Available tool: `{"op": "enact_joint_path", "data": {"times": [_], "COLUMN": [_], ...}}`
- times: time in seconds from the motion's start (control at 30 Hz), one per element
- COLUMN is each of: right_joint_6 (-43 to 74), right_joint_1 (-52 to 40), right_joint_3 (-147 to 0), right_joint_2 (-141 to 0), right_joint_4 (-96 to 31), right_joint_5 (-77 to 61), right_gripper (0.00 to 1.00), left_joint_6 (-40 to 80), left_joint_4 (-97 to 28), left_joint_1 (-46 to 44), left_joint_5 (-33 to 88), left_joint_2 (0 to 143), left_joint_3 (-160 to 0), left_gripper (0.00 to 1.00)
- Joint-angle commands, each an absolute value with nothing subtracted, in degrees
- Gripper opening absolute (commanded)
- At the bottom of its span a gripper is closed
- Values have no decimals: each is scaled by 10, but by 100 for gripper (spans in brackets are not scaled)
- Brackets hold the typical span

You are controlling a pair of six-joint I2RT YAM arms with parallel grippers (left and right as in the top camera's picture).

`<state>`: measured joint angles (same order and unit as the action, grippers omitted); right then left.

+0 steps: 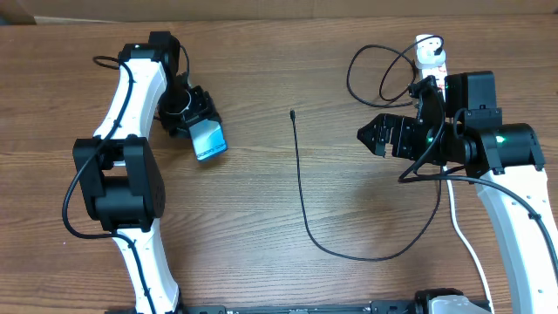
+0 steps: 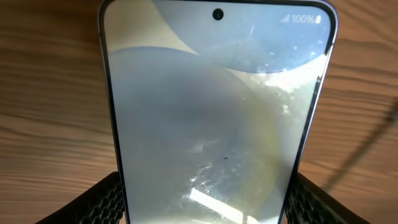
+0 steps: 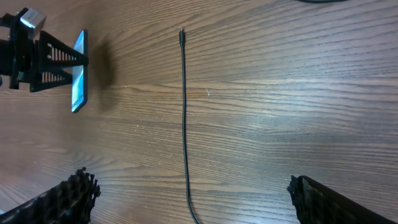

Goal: Plug charger to phone and switch on socket
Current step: 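Lift the phone with the left gripper and tilt it upright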

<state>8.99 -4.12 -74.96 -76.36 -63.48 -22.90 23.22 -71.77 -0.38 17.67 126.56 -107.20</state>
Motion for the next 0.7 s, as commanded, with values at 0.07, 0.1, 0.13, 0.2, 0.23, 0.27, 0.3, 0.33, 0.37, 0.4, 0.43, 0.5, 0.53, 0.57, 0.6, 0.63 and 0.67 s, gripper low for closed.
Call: {"op": "enact_joint_path", "data": {"times": [0.07, 0.1, 0.13, 0.2, 0.23, 0.27, 0.3, 0.33, 0.37, 0.4, 0.43, 0.5, 0.53, 0.57, 0.6, 0.63, 0.67], "right_joint_6": [90, 90, 90, 90, 90, 90, 90, 90, 90, 90, 90, 90, 90, 90, 90, 90, 90], "right_joint_1": [-41, -41, -41, -41, -41, -41, -41, -41, -41, -41, -41, -41, -41, -41, -41, -41, -41], "right_joint_3": [-761, -761, -761, -761, -761, -761, -761, -761, -761, -761, -761, -761, -761, -761, -761, -761, -761], "right_joint_2": [-763, -763, -763, -763, -763, -763, -763, -763, -763, -763, -763, -763, -763, -763, -763, -763, -763], "right_joint_4": [-636, -636, -636, -636, -636, -636, -636, -636, -635, -635, -635, -635, -635, -635, -635, -635, -636], "right_joint_5": [-226, -226, -226, -226, -226, -226, -226, -226, -226, -226, -226, -226, -226, -226, -226, -226, -226], "right_gripper": [100, 100, 100, 100, 100, 100, 100, 100, 100, 100, 100, 100, 100, 100, 100, 100, 100], "left_joint_6": [284, 286, 286, 289, 295, 305, 316, 332, 349, 370, 389, 430, 446, 454, 461, 467, 470], "left_joint_4": [-718, -718, -718, -719, -722, -725, -729, -733, -736, -741, -748, -765, -774, -780, -787, -793, -799], "left_joint_1": [-8, -8, -8, -8, -8, -8, -8, -8, -8, -8, -8, -8, -8, -8, -8, -8, -8], "left_joint_5": [329, 351, 374, 417, 435, 453, 467, 483, 494, 506, 515, 540, 553, 562, 577, 591, 606], "left_joint_2": [1263, 1263, 1263, 1263, 1263, 1263, 1263, 1263, 1263, 1263, 1263, 1263, 1263, 1263, 1263, 1263, 1263], "left_joint_3": [-1089, -1089, -1089, -1089, -1089, -1089, -1089, -1089, -1089, -1089, -1089, -1089, -1089, -1089, -1089, -1089, -1089], "left_gripper": [56, 55, 54, 52, 51, 51, 50, 49, 47, 45, 45, 45, 45, 45, 45, 45, 45]}}
